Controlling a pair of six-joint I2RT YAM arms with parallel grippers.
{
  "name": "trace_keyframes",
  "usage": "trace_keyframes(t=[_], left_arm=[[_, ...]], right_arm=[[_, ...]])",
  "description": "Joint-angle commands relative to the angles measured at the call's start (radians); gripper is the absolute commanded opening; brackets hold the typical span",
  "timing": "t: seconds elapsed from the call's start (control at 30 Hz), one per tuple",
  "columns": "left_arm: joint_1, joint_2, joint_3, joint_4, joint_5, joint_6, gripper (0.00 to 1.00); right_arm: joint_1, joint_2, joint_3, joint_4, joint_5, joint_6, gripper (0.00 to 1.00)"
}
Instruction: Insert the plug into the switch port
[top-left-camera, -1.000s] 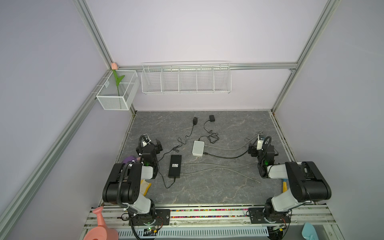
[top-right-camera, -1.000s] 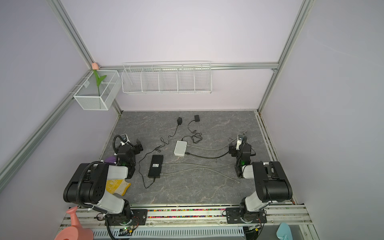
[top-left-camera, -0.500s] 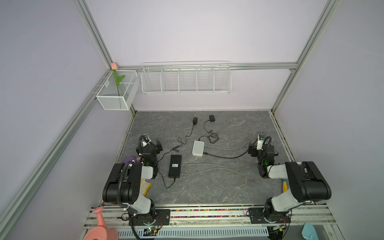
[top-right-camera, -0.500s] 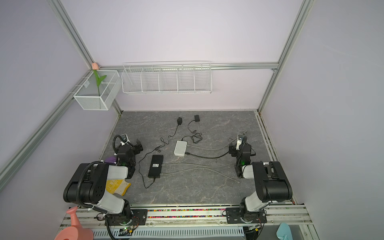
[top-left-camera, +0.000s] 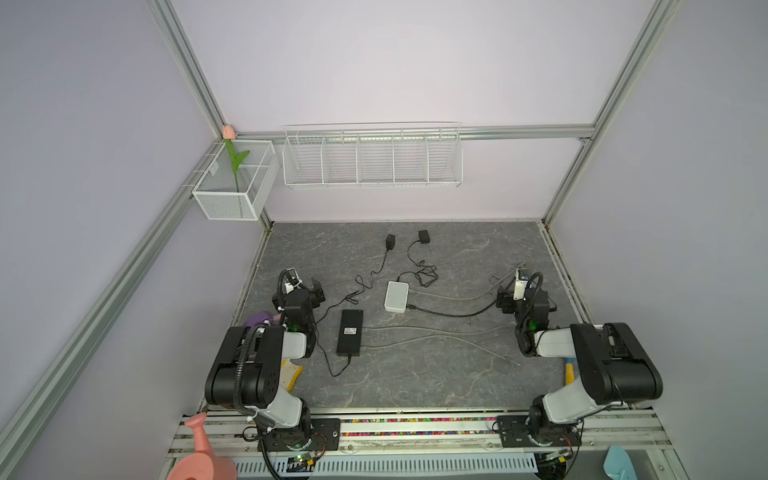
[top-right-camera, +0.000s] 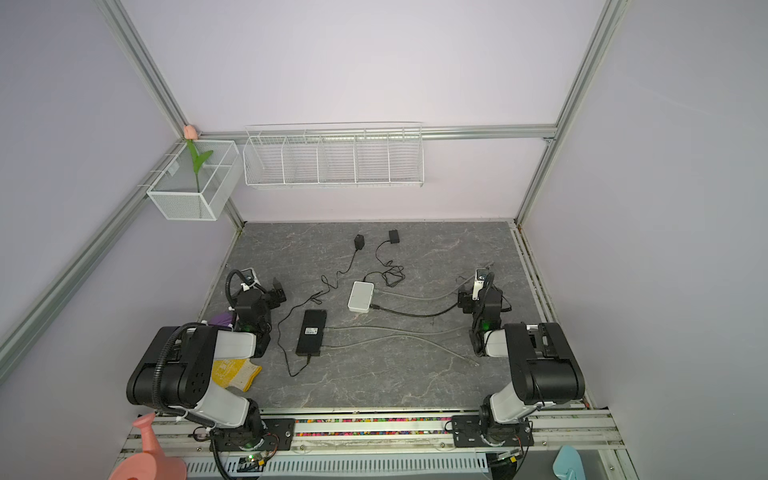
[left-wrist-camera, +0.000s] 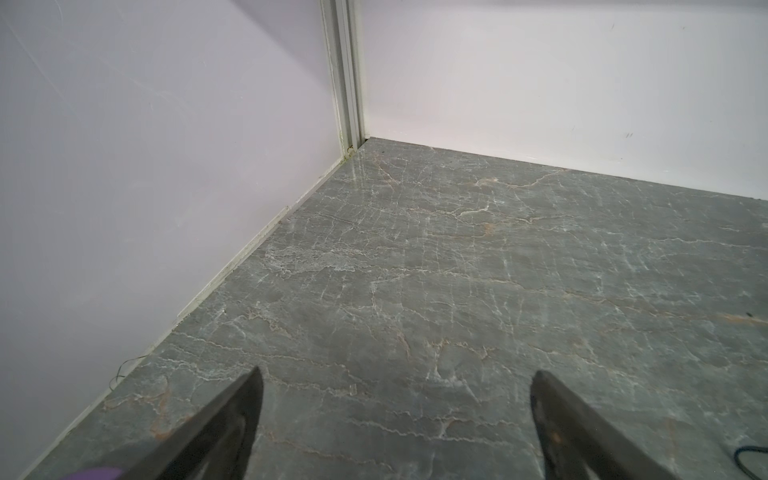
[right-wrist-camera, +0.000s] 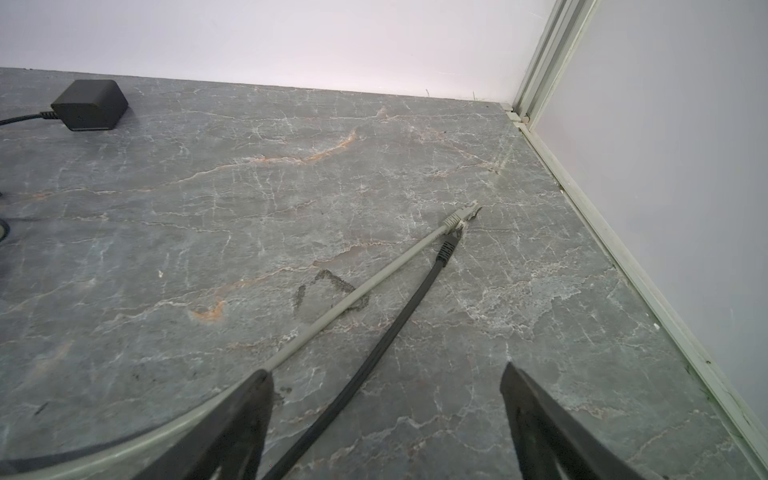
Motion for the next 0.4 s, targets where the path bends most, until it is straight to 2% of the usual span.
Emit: trace_keyframes(t=[0.0, 0.37], left_arm=[[0.001, -0.011, 0.004, 0.016, -0.012, -0.005, 0.99], [-0.002, -0.008, 0.004, 0.015, -0.013, -0.005, 0.99]], right_arm=[[-0.006, -0.021, 0.012, 0.000, -0.012, -0.005, 0.89], [-0.006, -0.022, 0.013, 0.000, -0.015, -0.005, 0.89]])
